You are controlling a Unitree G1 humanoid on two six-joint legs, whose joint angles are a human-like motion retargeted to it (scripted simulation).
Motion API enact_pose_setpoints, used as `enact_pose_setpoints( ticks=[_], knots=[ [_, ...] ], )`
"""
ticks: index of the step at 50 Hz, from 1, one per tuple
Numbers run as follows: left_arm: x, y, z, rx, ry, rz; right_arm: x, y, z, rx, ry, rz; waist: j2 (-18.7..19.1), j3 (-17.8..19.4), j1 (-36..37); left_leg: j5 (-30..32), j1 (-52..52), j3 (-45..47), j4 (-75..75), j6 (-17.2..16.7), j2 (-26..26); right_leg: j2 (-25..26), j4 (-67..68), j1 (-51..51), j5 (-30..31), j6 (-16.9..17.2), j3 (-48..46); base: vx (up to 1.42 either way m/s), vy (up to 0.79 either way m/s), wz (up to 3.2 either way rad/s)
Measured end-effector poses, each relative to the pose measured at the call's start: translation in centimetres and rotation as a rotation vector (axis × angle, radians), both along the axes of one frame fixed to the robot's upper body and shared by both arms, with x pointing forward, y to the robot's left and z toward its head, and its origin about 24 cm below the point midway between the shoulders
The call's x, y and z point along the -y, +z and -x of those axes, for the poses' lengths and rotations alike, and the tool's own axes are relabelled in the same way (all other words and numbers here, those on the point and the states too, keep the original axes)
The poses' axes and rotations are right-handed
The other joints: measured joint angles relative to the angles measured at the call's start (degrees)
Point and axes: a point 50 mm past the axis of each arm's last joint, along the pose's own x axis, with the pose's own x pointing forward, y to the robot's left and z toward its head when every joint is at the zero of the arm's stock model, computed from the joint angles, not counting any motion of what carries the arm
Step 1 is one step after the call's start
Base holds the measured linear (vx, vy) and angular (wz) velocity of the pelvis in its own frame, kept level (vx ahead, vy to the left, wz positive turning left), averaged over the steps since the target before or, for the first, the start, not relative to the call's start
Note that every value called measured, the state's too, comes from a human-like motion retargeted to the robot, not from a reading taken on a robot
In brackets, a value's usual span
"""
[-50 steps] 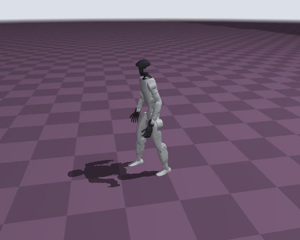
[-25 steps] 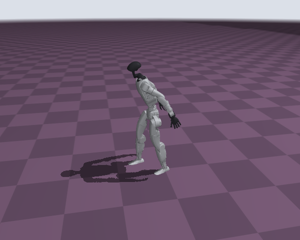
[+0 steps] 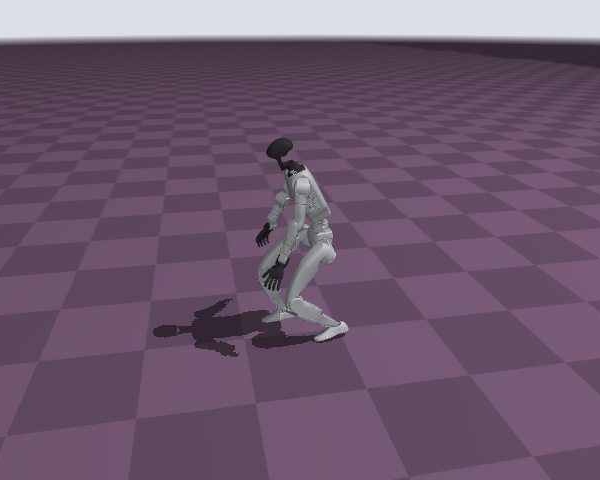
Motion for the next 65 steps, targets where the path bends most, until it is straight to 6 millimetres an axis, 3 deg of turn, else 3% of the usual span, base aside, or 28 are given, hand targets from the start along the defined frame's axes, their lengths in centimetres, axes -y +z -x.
enact_pose_setpoints(
  ticks=[2,4,6,8,10,13,15,17,20,22,24,25,28,30,32,34,35,37,39,41,43,45,48,50,53,56,61,65],
  knots=[
    [2.9,9.7,-7.2,0.275,-0.126,0.02,-3.9,7.2,-6.1,0.232,0.122,-0.122,-0.64,-0.94,0.18,2.3,0.83,0.41,-0.95,-1.25,-1.03,-1.58,-1.58,2.07,1.27,0.13,0.03,-0.33,0.05,0.42],
    [6.5,21.0,-11.1,0.56,-0.243,0.059,-7.7,16.4,-10.2,0.486,0.265,-0.168,-1.26,-1.66,0.31,7.51,2.18,0.54,-5.68,-3.24,-2.57,-3.34,-8.61,6.26,5.4,1.54,0.14,-0.44,0.07,0.51],
    [10.4,31.4,-11.5,0.822,-0.343,0.132,-10.8,25.9,-11.5,0.775,0.334,-0.194,-1.19,-3.05,0.4,15.65,4.34,0.29,-15.17,-5.51,-4.16,-4.86,-22.92,12.83,14.35,4.91,0.31,-0.53,0.08,0.64],
    [13.9,39.3,-9.7,1.024,-0.445,0.21,-13.0,34.0,-10.7,1.048,0.346,-0.274,-0.27,-6.14,0.83,27.55,7.29,-0.72,-29.9,-8.2,-5.96,-6.55,-45.28,21.86,27.07,9.77,0.44,-0.58,0.04,0.74],
    [17.0,44.9,-6.9,1.178,-0.565,0.244,-14.8,40.1,-8.8,1.254,0.378,-0.392,2.57,-10.07,3.73,40.71,10.84,-4.78,-46.87,-13.95,-4.04,-4.75,-69.14,31.58,35.88,10.68,-3.16,-0.58,-0.18,0.33],
    [20.5,52.2,-0.6,1.447,-0.808,0.196,-16.7,49.1,-3.4,1.599,0.508,-0.508,4.5,-15.1,11.94,60.01,21.62,-3.55,-83.1,-24.79,0.73,-3.9,-78.39,35.7,25.39,10.68,-8.47,-0.61,0.02,-0.31],
    [21.0,56.5,4.6,1.649,-0.941,0.158,-18.8,54.2,1.9,1.801,0.692,-0.466,4.7,-17.89,15.79,60.45,25.49,4.18,-94.99,-26.01,-0.5,-6.45,-78.03,36.8,22.45,10.68,-10.05,-0.67,0.43,-0.08],
    [20.8,59.4,9.8,1.838,-1.049,0.203,-20.9,57.7,7.4,1.954,0.883,-0.333,4.87,-20.29,16.71,54.96,26.92,7.15,-95.22,-25.61,-0.3,-6.67,-73.27,37.88,25.94,10.68,-8.67,-0.67,0.15,0.93],
    [19.8,60.9,15.4,2.034,-1.16,0.409,-22.9,60.1,14.2,2.092,1.104,-0.102,3.86,-24.08,16.86,50.34,27.66,7.02,-84.9,-19.51,0.52,-2.12,-64.15,38.49,30.87,10.68,0.58,-0.6,-0.07,1.36],
    [19.1,60.4,16.8,2.083,-1.208,0.549,-23.0,60.6,16.7,2.133,1.167,0.013,2.04,-26.71,16.33,46.5,25.44,5.74,-68.71,-15.17,0.42,0.61,-59.53,39.7,30.63,10.68,4.14,-0.49,0.07,1.35],
    [18.1,59.2,16.8,2.097,-1.229,0.631,-22.1,60.9,18.1,2.178,1.169,0.069,1.0,-29.89,16.27,44.54,25.11,6.78,-55.87,-13.0,0.42,0.04,-58.19,41.22,26.21,10.68,3.94,-0.48,0.53,0.86],
    [17.3,58.6,16.5,2.099,-1.231,0.648,-21.6,60.9,18.5,2.203,1.162,0.081,0.41,-31.72,16.28,45.11,26.34,8.38,-52.9,-12.32,-0.08,-1.92,-58.35,41.77,22.26,10.68,3.1,-0.51,0.62,0.35],
    [13.7,55.6,15.5,2.122,-1.259,0.503,-20.2,59.8,20.5,2.34,1.194,0.09,0.98,-34.03,16.07,43.4,36.52,13.92,-59.13,-15.56,4.0,-2.03,-55.31,40.4,3.71,4.18,-2.42,-0.59,0.37,-0.23],
    [10.7,53.5,16.1,2.157,-1.264,0.27,-19.5,58.5,22.7,2.461,1.245,0.178,2.05,-32.27,14.3,34.57,43.01,19.43,-66.31,-17.03,5.43,-1.95,-46.1,34.79,-6.79,2.47,-2.73,-0.75,0.34,-0.23],
    [7.0,50.7,16.2,2.185,-1.155,0.038,-17.9,56.1,23.8,2.563,1.202,0.408,1.83,-28.44,10.31,23.39,46.58,21.89,-71.22,-16.95,3.76,-4.29,-33.19,27.82,-12.63,3.23,-2.26,-0.77,0.35,0.55],
    [2.8,46.3,15.0,2.173,-0.904,-0.056,-15.2,52.9,22.4,2.58,1.036,0.668,2.04,-24.32,6.48,16.05,47.9,20.5,-71.92,-15.02,2.68,-6.65,-26.1,25.38,-13.79,3.58,-2.94,-0.64,0.3,1.1],
    [0.4,43.3,14.3,2.142,-0.721,-0.074,-13.8,50.8,21.4,2.563,0.943,0.776,2.5,-22.32,4.81,13.8,48.16,19.11,-71.12,-13.68,2.58,-7.58,-24.54,25.68,-13.51,3.34,-3.67,-0.49,0.25,1.15],
    [-3.5,35.4,12.2,1.954,-0.322,0.029,-10.0,44.7,17.4,2.494,0.737,0.689,2.41,-19.76,3.06,13.54,48.17,16.36,-68.42,-12.07,3.21,-8.29,-26.63,29.32,-11.49,2.17,-5.56,-0.35,0.19,0.89],
    [-5.8,26.3,10.6,1.614,-0.024,0.184,-5.7,36.9,13.6,2.213,0.526,0.435,0.91,-18.6,5.77,15.81,48.89,15.41,-68.04,-12.15,3.54,-8.13,-31.14,33.15,-8.58,1.49,-6.55,-0.21,0.14,0.3],
    [-6.8,16.4,11.2,1.219,0.198,0.343,-2.8,28.3,10.6,1.832,0.327,0.08,0.13,-18.14,10.35,18.52,50.49,15.61,-70.3,-12.9,3.46,-7.78,-35.79,36.12,-5.64,2.02,-6.9,-0.12,0.13,-0.05],
    [-6.9,7.6,14.7,0.846,0.384,0.438,-1.8,19.3,9.0,1.49,0.058,-0.287,-0.36,-18.03,14.58,20.38,51.97,15.46,-73.32,-13.52,3.19,-7.81,-39.13,38.0,-3.51,3.26,-7.43,-0.08,0.12,0.11],
    [-6.7,1.4,19.5,0.52,0.509,0.437,-2.5,11.1,9.1,1.169,-0.195,-0.561,-1.03,-17.93,18.15,21.18,52.67,14.21,-75.59,-13.77,2.93,-8.44,-40.78,39.05,-2.37,4.29,-8.53,-0.09,0.11,0.54],
    [-7.4,-2.8,25.4,0.182,0.53,0.316,-4.7,4.9,10.8,0.944,-0.419,-0.735,-2.01,-17.31,21.96,21.05,52.28,10.31,-76.86,-14.09,2.72,-10.63,-40.11,39.58,-1.26,4.43,-11.68,-0.11,0.1,1.04],
    [-8.4,-3.9,27.9,0.012,0.461,0.238,-6.0,3.8,11.6,0.903,-0.438,-0.774,-2.28,-16.84,23.67,21.04,51.73,7.24,-77.14,-14.33,2.69,-12.57,-38.24,39.53,0.39,3.67,-14.21,-0.12,0.08,1.33],
    [-10.1,-5.2,29.0,-0.2,0.324,0.156,-6.9,4.6,10.8,0.903,-0.264,-0.73,-2.18,-15.87,24.46,21.87,50.34,1.78,-77.14,-14.69,2.72,-14.26,-34.69,38.77,3.53,2.48,-14.26,-0.11,0.05,1.62],
    [-11.1,-6.3,29.5,-0.325,0.303,0.094,-7.3,6.1,9.2,0.899,-0.017,-0.622,-1.64,-15.1,23.2,23.15,48.72,-4.5,-77.39,-15.23,3.26,-9.85,-34.47,38.39,2.48,3.16,-4.58,-0.08,-0.01,1.91],
    [-10.3,-7.4,26.5,-0.21,0.487,0.208,-8.4,9.8,5.6,0.934,0.286,-0.53,-1.4,-13.13,20.0,24.76,44.2,-15.05,-77.41,-15.47,2.87,-0.78,-43.7,41.28,-1.78,4.66,17.09,-0.04,-0.1,1.97],
    [-7.6,-7.6,22.9,-0.047,0.518,0.434,-8.9,12.1,3.7,0.991,0.386,-0.441,-0.86,-11.56,19.66,25.91,39.25,-22.47,-75.43,-15.07,1.29,-1.74,-51.09,43.14,0.64,3.68,18.12,-0.03,-0.2,1.67]
  ],
)
